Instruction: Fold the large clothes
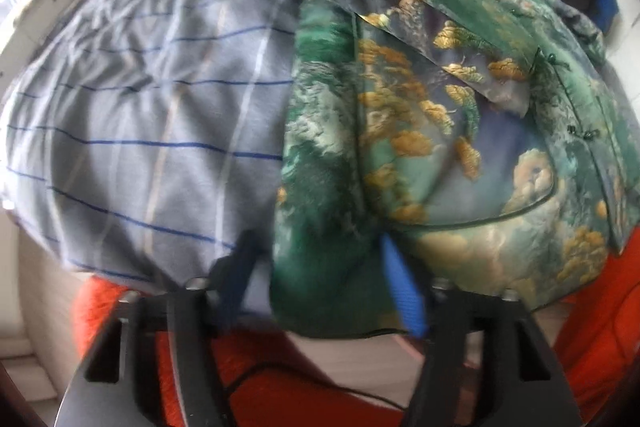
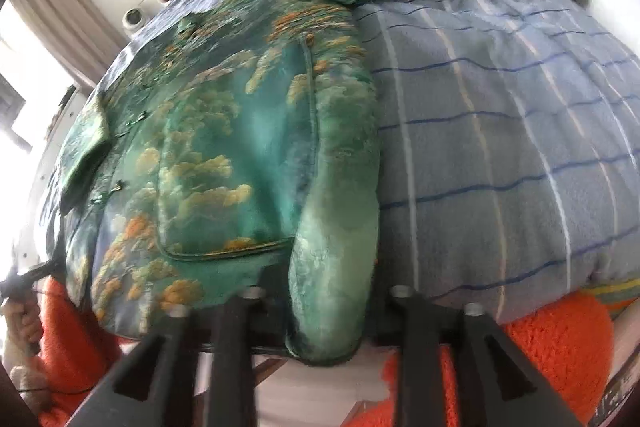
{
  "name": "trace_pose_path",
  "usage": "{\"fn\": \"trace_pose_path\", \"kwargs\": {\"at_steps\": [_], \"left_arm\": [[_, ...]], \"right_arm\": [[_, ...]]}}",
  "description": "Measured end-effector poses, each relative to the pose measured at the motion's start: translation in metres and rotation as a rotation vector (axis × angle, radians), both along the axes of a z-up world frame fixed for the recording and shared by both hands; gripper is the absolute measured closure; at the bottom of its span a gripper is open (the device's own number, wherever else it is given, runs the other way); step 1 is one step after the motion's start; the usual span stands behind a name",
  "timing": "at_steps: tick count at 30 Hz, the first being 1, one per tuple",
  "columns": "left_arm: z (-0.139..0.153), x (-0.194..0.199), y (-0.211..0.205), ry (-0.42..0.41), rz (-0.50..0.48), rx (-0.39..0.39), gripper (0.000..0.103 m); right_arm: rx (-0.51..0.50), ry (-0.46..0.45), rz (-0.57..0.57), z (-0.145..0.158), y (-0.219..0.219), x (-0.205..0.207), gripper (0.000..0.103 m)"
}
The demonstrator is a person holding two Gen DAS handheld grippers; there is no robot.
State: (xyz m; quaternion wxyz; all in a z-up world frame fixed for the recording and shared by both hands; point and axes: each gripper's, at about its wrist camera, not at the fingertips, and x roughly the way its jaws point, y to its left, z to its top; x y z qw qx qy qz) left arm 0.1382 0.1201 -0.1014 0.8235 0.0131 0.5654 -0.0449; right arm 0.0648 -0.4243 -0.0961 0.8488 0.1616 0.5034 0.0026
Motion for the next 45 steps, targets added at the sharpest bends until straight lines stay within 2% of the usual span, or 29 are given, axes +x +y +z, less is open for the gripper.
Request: {"fn": "trace_pose_path", "kwargs": {"at_steps": [1,2,4,5,7,9,12,14,18,19,22,23,25,29,33,38,41,43,44,45], "left_arm": [[0.006,-0.003,0.0,-0.006,0.003,0.002,0.033],[0.009,-0.012,0.004,-0.014,0.006,0.006,0.033],[0.026,-0.023,0.009,-0.07,0.019,0.042,0.033],[0.036,-0.026,0.007,-0.102,0.019,0.061,0.033],[0.056,-0.028,0.0,-0.179,0.007,0.088,0.03],[0.075,-0.024,-0.015,-0.247,-0.019,0.089,0.024],[0.088,-0.013,-0.035,-0.308,-0.069,0.069,0.016],[0.09,-0.011,-0.053,-0.322,-0.102,0.066,0.015],[0.072,-0.01,-0.085,-0.35,-0.158,0.074,0.012],[0.063,-0.009,-0.088,-0.341,-0.164,0.079,0.011],[0.029,-0.004,-0.097,-0.265,-0.179,0.107,0.011],[0.02,-0.003,-0.098,-0.249,-0.182,0.123,0.011],[0.012,-0.005,-0.098,-0.25,-0.185,0.139,0.011],[0.005,-0.007,-0.098,-0.27,-0.165,0.167,0.001],[-0.004,-0.008,-0.096,-0.269,-0.144,0.15,0.0],[-0.01,-0.004,-0.1,-0.235,-0.159,0.187,0.0],[0.005,-0.002,-0.096,-0.16,-0.16,0.16,0.001],[0.033,-0.009,-0.097,-0.227,-0.231,0.156,0.001],[0.045,-0.011,-0.101,-0.271,-0.279,0.182,0.001],[0.058,-0.012,-0.11,-0.327,-0.357,0.242,0.001]], "right_arm": [[0.004,0.0,-0.016,0.0,-0.003,-0.002,0.039],[0.018,0.001,-0.029,-0.001,-0.003,-0.007,0.036],[0.013,-0.007,-0.058,0.005,-0.006,-0.021,0.036],[-0.025,-0.024,-0.076,0.011,-0.009,-0.031,0.036],[-0.146,-0.109,-0.116,0.035,-0.004,-0.047,0.036],[-0.221,-0.204,-0.123,0.059,0.006,-0.056,0.036],[-0.232,-0.312,-0.077,0.083,0.031,-0.056,0.03],[-0.201,-0.329,-0.017,0.082,0.049,-0.045,0.029],[-0.145,-0.261,0.053,0.046,0.07,-0.027,0.029],[-0.137,-0.232,0.056,0.035,0.071,-0.027,0.029],[-0.121,-0.057,0.051,-0.007,0.062,-0.022,0.029],[-0.096,-0.038,0.038,-0.013,0.056,-0.024,0.029],[-0.077,-0.058,0.027,-0.008,0.051,-0.03,0.029],[-0.134,-0.076,0.04,-0.005,0.057,-0.034,0.029],[-0.156,-0.091,0.051,-0.003,0.063,-0.035,0.029],[-0.17,-0.136,0.046,0.006,0.067,-0.04,0.029],[-0.164,-0.156,0.028,0.01,0.064,-0.041,0.029],[-0.165,-0.172,0.018,0.014,0.063,-0.043,0.029],[-0.17,-0.182,0.016,0.016,0.063,-0.044,0.029],[-0.175,-0.191,0.016,0.018,0.063,-0.045,0.029]]}}
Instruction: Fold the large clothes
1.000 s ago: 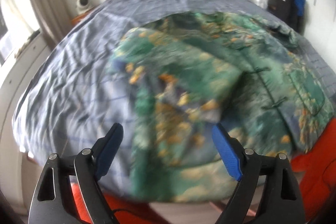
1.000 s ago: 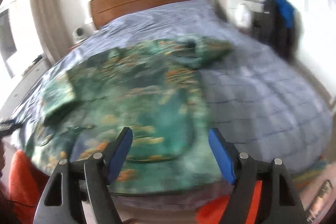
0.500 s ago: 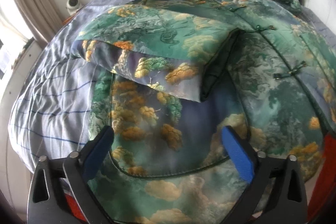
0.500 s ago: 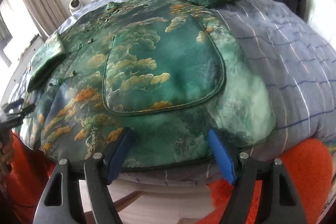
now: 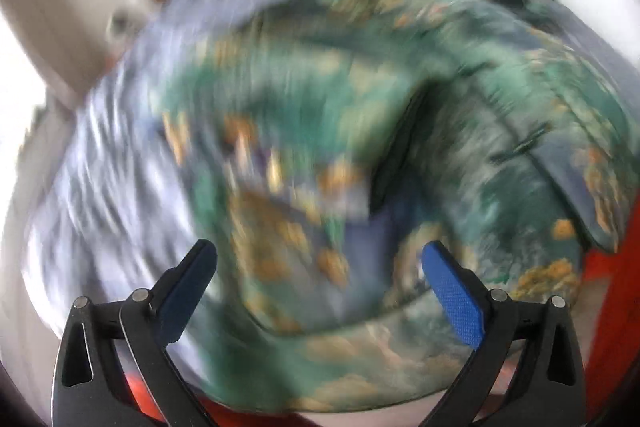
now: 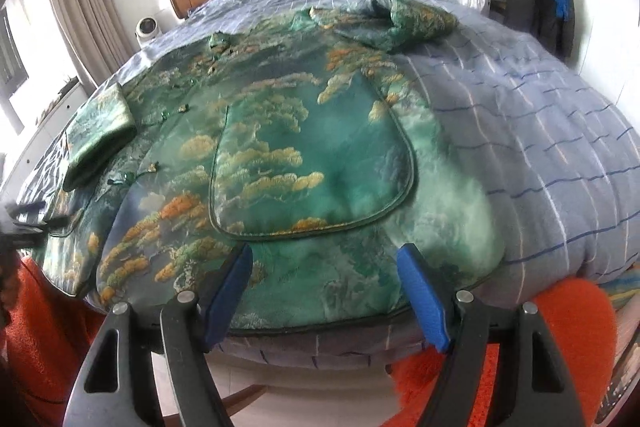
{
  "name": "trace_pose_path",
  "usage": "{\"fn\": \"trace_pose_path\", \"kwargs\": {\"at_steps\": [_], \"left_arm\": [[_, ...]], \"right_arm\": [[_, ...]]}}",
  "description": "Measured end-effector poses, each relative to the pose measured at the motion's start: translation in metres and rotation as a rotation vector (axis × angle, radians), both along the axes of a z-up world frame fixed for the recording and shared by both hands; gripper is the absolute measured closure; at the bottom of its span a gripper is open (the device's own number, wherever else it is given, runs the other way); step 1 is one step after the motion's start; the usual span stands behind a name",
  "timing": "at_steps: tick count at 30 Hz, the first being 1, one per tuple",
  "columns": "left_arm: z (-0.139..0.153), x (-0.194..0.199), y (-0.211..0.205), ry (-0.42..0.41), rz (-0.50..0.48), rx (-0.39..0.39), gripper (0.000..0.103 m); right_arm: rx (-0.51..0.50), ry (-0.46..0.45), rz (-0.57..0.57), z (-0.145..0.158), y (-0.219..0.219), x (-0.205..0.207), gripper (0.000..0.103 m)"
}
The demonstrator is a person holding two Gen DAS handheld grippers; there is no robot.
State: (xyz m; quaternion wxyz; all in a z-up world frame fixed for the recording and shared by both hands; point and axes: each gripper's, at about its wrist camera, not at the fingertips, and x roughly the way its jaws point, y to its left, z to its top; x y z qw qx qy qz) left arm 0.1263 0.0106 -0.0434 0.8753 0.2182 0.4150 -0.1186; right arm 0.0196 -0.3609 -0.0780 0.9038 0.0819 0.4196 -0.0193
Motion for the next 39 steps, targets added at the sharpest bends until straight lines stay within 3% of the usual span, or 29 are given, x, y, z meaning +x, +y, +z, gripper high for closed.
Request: {"fn": "trace_pose_path", "kwargs": {"at_steps": [2,4,7,9,10,11,12,13,18,19,22,24,25,27,29,33,35,39], "left_arm": [[0.01,0.003,-0.019,-0.068,-0.12,0.13,0.0],[0.003,0.016,-0.042,-0.06,-0.26,0.257,0.0],[-0.031,0.044,-0.061,0.059,-0.362,0.326,0.0],[-0.054,0.067,-0.062,0.142,-0.331,0.321,0.003],[-0.055,0.077,-0.057,0.165,-0.302,0.263,0.027],[-0.048,0.085,-0.049,0.181,-0.26,0.192,0.067],[-0.04,0.092,-0.042,0.204,-0.215,0.123,0.082],[-0.022,0.098,-0.028,0.212,-0.16,0.024,0.089],[0.055,0.108,0.063,0.048,0.066,-0.197,0.089],[0.071,0.114,0.101,0.023,0.156,-0.261,0.089],[0.084,0.123,0.191,-0.02,0.404,-0.35,0.089],[0.077,0.129,0.253,-0.035,0.603,-0.367,0.088],[0.065,0.129,0.29,-0.031,0.729,-0.369,0.086],[0.038,0.128,0.339,-0.012,0.887,-0.35,0.082],[0.004,0.127,0.367,0.032,0.973,-0.343,0.063],[-0.044,0.107,0.404,0.07,1.111,-0.372,0.049],[-0.05,0.087,0.413,0.049,1.145,-0.375,0.035],[-0.048,0.062,0.404,0.006,1.135,-0.374,0.03]], "right_arm": [[-0.013,-0.019,0.002,0.004,0.002,-0.001,0.029],[-0.026,-0.028,0.008,0.005,0.005,0.0,0.029],[-0.032,-0.024,0.018,0.004,0.009,0.002,0.029],[-0.033,-0.027,0.021,0.006,0.011,0.0,0.029],[-0.032,-0.03,0.021,0.007,0.012,-0.002,0.029],[-0.03,-0.037,0.021,0.009,0.013,-0.006,0.029],[-0.029,-0.042,0.022,0.01,0.013,-0.008,0.029],[-0.031,-0.048,0.024,0.011,0.014,-0.012,0.029],[-0.051,-0.084,0.051,0.014,0.02,-0.018,0.029],[-0.051,-0.094,0.059,0.015,0.022,-0.018,0.029],[-0.049,-0.105,0.086,0.015,0.028,-0.014,0.029],[-0.055,-0.102,0.107,0.013,0.034,-0.012,0.029],[-0.057,-0.099,0.118,0.012,0.036,-0.011,0.029],[-0.058,-0.092,0.13,0.01,0.039,-0.01,0.029],[-0.056,-0.08,0.135,0.007,0.041,-0.007,0.029],[-0.033,-0.059,0.12,0.004,0.039,-0.006,0.029],[-0.016,-0.05,0.103,0.004,0.034,-0.006,0.029],[0.02,-0.022,0.072,0.021,0.006,0.004,0.029]]}}
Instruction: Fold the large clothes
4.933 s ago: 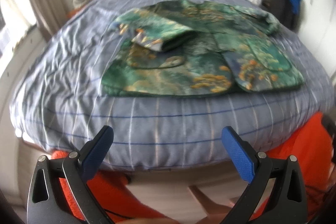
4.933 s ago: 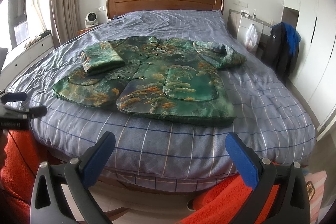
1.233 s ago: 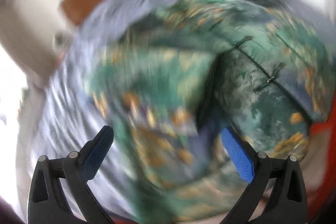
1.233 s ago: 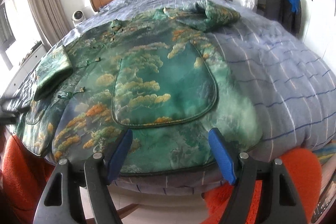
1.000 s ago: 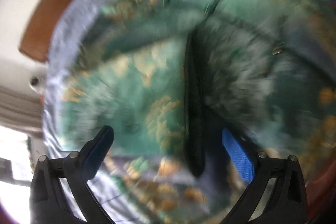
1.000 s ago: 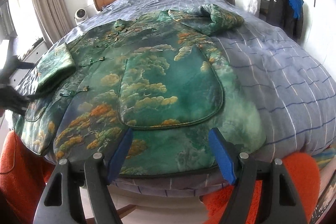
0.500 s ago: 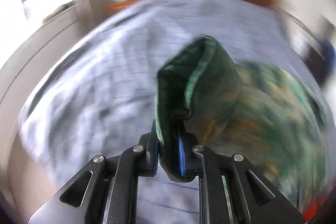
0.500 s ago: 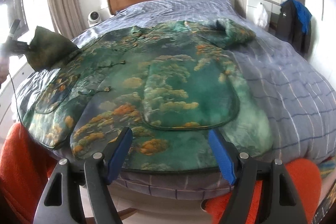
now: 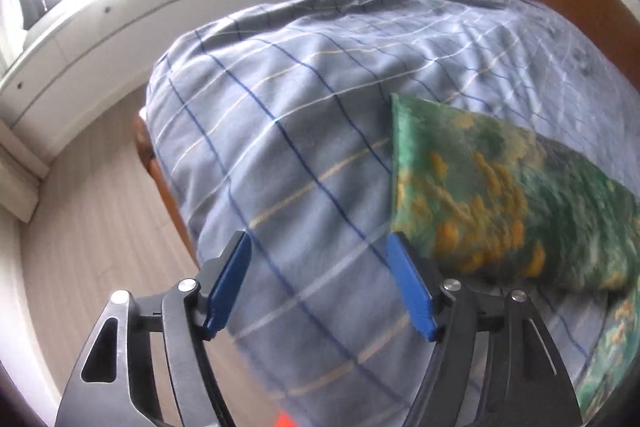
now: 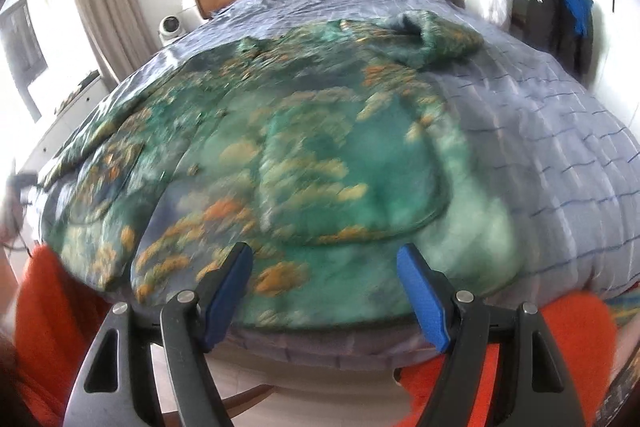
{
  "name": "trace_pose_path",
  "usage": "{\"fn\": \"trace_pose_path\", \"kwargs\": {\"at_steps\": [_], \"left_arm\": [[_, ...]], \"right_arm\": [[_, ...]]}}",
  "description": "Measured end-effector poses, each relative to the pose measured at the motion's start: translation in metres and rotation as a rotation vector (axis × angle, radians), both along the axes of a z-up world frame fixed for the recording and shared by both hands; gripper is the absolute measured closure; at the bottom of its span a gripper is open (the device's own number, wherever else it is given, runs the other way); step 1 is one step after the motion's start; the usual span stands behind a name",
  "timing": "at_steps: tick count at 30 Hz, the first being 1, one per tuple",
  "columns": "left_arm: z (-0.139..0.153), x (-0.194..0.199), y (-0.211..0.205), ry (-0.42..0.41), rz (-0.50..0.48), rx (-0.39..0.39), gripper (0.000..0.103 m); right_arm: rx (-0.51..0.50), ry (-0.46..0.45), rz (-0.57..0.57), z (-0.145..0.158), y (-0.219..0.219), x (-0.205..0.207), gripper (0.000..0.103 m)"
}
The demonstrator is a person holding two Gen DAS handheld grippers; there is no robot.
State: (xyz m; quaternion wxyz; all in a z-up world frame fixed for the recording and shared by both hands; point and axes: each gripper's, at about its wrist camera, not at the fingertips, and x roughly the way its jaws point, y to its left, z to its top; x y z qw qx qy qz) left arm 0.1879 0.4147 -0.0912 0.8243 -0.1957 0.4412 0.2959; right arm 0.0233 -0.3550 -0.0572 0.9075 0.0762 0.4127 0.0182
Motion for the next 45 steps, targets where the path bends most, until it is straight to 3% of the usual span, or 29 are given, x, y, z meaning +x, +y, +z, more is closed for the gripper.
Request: {"fn": "trace_pose_path", "kwargs": {"at_steps": [2,4,6,8,9,12,14,16,18,19,20,21,24,27,30,31,32,34,36,40,43,45], "left_arm": [[0.015,-0.007,-0.016,-0.028,-0.043,0.012,0.027],[0.031,-0.02,-0.037,-0.054,-0.106,0.037,0.023],[0.042,-0.028,-0.058,-0.078,-0.161,0.051,0.019],[0.05,-0.031,-0.085,-0.109,-0.218,0.058,0.015],[0.053,-0.034,-0.096,-0.119,-0.237,0.056,0.014],[0.054,-0.047,-0.128,-0.124,-0.282,0.034,0.014],[0.048,-0.06,-0.143,-0.112,-0.298,0.0,0.014],[0.042,-0.074,-0.152,-0.087,-0.301,-0.024,0.014],[0.03,-0.087,-0.157,-0.039,-0.294,-0.034,0.014],[0.026,-0.091,-0.159,-0.022,-0.29,-0.033,0.014],[0.02,-0.094,-0.159,0.001,-0.286,-0.037,0.014],[0.015,-0.095,-0.159,0.023,-0.284,-0.047,0.014],[0.011,-0.099,-0.162,0.011,-0.279,-0.085,0.014],[0.019,-0.093,-0.172,-0.041,-0.301,-0.101,0.014],[0.028,-0.077,-0.193,-0.09,-0.37,-0.134,0.014],[0.031,-0.072,-0.2,-0.099,-0.394,-0.139,0.014],[0.032,-0.068,-0.208,-0.105,-0.416,-0.139,0.014],[0.037,-0.06,-0.225,-0.114,-0.462,-0.142,0.014],[0.043,-0.056,-0.24,-0.133,-0.503,-0.147,0.014],[0.054,-0.055,-0.262,-0.161,-0.575,-0.133,0.013],[0.058,-0.055,-0.278,-0.18,-0.63,-0.138,0.011],[0.059,-0.052,-0.292,-0.193,-0.689,-0.134,0.01]], "right_arm": [[-0.041,-0.004,0.008,0.021,-0.018,0.018,0.029],[-0.15,-0.035,0.019,0.05,-0.034,0.05,0.028],[-0.273,-0.067,0.046,0.081,-0.047,0.103,0.027],[-0.403,-0.097,0.084,0.099,-0.049,0.16,0.016],[-0.453,-0.092,0.102,0.101,-0.048,0.185,0.016],[-0.642,-0.054,0.139,0.091,-0.042,0.28,0.016],[-0.799,0.032,0.155,0.064,-0.035,0.342,0.019],[-0.892,0.086,0.167,0.038,-0.031,0.379,0.02],[-0.975,0.159,0.17,0.005,-0.031,0.409,0.029],[-1.004,0.206,0.171,-0.011,-0.035,0.421,0.04],[-1.019,0.24,0.165,-0.02,-0.042,0.426,0.07],[-1.022,0.259,0.137,-0.027,-0.052,0.429,0.089],[-0.85,0.127,-0.057,0.004,-0.091,0.407,0.093],[-0.489,-0.059,-0.353,0.055,-0.158,0.329,0.093],[-0.123,-0.099,-0.644,0.051,-0.234,0.222,0.088],[-0.047,-0.078,-0.705,0.039,-0.251,0.194,0.08],[0.058,-0.036,-0.757,0.019,-0.268,0.16,0.059],[0.223,0.011,-0.814,-0.01,-0.282,0.113,0.032],[0.288,0.037,-0.853,-0.023,-0.28,0.077,0.032],[0.268,-0.023,-0.828,-0.009,-0.251,0.03,0.032],[0.197,-0.068,-0.697,0.005,-0.214,0.021,0.032],[0.131,-0.09,-0.516,0.018,-0.177,0.032,0.032]]}}
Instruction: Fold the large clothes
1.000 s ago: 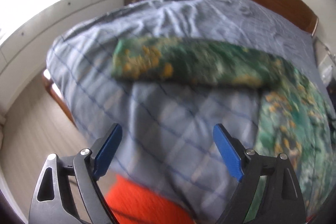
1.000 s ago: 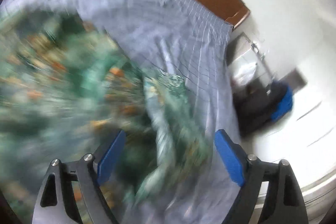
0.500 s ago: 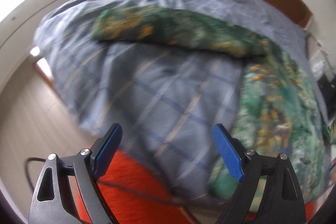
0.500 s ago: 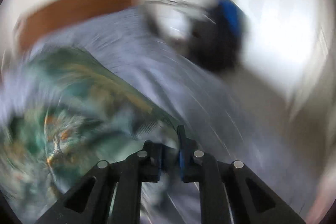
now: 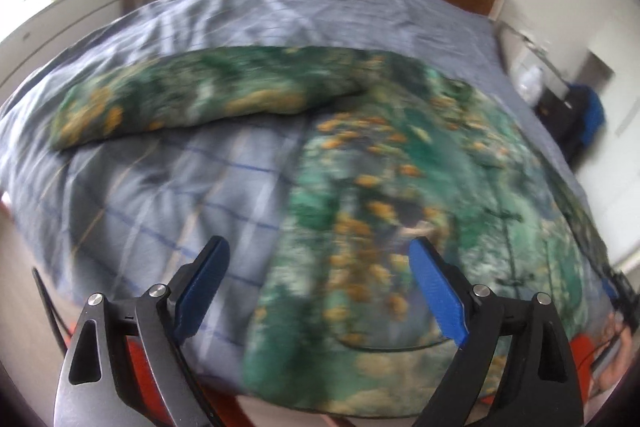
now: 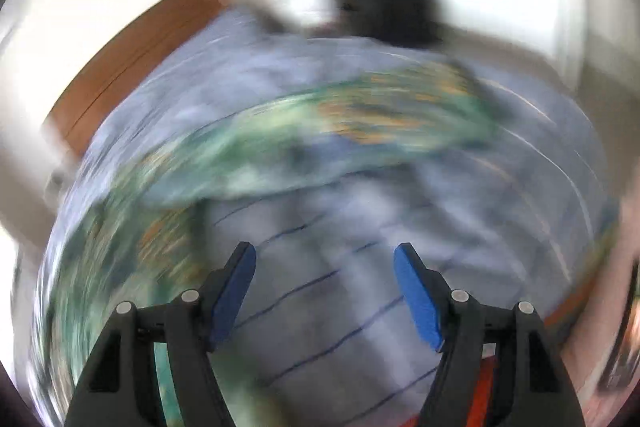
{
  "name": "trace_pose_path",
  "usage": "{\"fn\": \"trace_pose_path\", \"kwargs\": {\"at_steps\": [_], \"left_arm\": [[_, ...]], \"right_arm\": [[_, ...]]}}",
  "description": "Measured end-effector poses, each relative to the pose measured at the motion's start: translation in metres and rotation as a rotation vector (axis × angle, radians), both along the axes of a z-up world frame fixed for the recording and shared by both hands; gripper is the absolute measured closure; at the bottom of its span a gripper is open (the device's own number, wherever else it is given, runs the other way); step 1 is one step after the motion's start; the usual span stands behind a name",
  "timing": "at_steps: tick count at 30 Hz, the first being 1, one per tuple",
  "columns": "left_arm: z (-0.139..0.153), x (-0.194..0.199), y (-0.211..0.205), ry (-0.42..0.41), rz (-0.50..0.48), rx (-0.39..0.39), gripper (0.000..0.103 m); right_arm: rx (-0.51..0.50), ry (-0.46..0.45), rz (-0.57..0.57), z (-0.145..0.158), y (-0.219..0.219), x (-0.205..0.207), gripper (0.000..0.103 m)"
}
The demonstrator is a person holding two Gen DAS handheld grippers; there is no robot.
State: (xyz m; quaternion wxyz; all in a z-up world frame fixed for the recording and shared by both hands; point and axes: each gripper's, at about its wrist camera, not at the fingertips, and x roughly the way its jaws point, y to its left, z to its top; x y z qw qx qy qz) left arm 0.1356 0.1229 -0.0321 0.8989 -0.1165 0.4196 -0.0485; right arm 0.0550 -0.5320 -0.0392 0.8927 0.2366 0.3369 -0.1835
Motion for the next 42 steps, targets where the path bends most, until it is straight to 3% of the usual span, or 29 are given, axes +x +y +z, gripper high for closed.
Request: {"fn": "trace_pose_path", "kwargs": {"at_steps": [5,8,10,14,19,22,28,31,35,42], "left_arm": [[-0.018,0.001,-0.051,-0.011,-0.153,0.073,0.005],[-0.057,0.0,-0.077,0.134,-0.247,0.188,0.005],[-0.068,-0.013,-0.081,0.156,-0.257,0.251,0.005],[-0.052,-0.033,-0.073,0.115,-0.255,0.219,0.005],[-0.006,-0.041,-0.064,-0.021,-0.216,0.142,0.005],[0.02,-0.035,-0.064,-0.08,-0.21,0.09,0.005],[0.08,-0.041,-0.072,-0.238,-0.211,0.043,0.001],[0.094,-0.047,-0.082,-0.302,-0.213,0.053,0.001],[0.077,-0.049,-0.102,-0.289,-0.242,0.028,0.001],[0.017,-0.054,-0.119,-0.187,-0.209,0.004,0.001]], "right_arm": [[-0.15,0.009,0.432,-0.001,0.108,0.016,0.032],[-0.143,0.11,0.514,-0.038,0.136,0.017,0.032],[-0.161,0.187,0.498,-0.056,0.141,0.007,0.032],[-0.169,0.179,0.471,-0.044,0.138,-0.021,0.032],[-0.281,0.026,0.418,-0.01,0.152,-0.05,0.029],[-0.276,-0.061,0.442,0.001,0.17,-0.052,0.028],[-0.276,-0.132,0.513,-0.004,0.208,-0.037,0.028],[-0.314,-0.137,0.543,-0.003,0.218,-0.043,0.027],[-0.317,-0.16,0.54,0.008,0.215,-0.048,0.016],[-0.373,-0.163,0.539,0.005,0.223,-0.05,0.014]]}}
